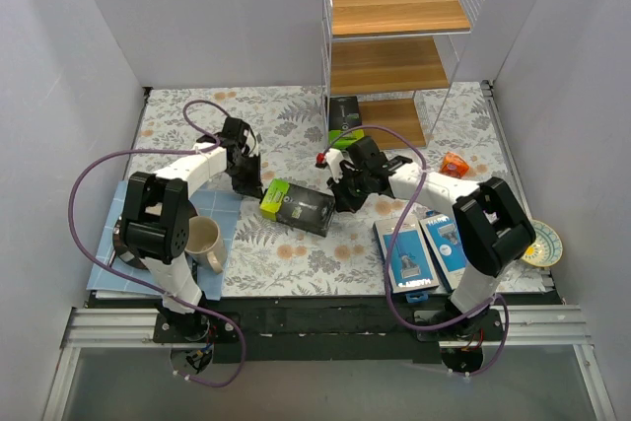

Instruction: Place and organize the shaving razors onto the shelf

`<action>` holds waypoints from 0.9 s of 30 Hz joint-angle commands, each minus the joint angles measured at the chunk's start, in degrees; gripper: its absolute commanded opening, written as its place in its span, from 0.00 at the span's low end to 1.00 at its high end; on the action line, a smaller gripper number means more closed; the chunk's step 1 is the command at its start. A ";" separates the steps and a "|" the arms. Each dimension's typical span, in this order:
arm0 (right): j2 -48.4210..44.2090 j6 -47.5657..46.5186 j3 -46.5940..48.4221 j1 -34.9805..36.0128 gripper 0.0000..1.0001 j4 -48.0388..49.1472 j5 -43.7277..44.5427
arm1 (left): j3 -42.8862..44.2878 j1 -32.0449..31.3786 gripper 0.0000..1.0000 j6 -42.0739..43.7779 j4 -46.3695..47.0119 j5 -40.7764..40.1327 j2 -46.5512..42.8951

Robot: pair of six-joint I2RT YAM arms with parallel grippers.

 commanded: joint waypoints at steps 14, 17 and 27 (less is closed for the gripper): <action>13.00 -1.40 22.56 0.89 0.08 3.23 4.45 | -16.35 -9.16 0.05 2.50 1.04 29.58 -17.43; 7.13 -3.42 19.06 0.98 0.10 3.41 10.14 | -15.12 -8.99 0.06 5.84 -2.56 27.31 -21.03; -13.29 0.96 -0.62 0.98 0.09 0.42 13.87 | -16.62 -1.79 0.00 -4.00 5.06 8.51 -22.92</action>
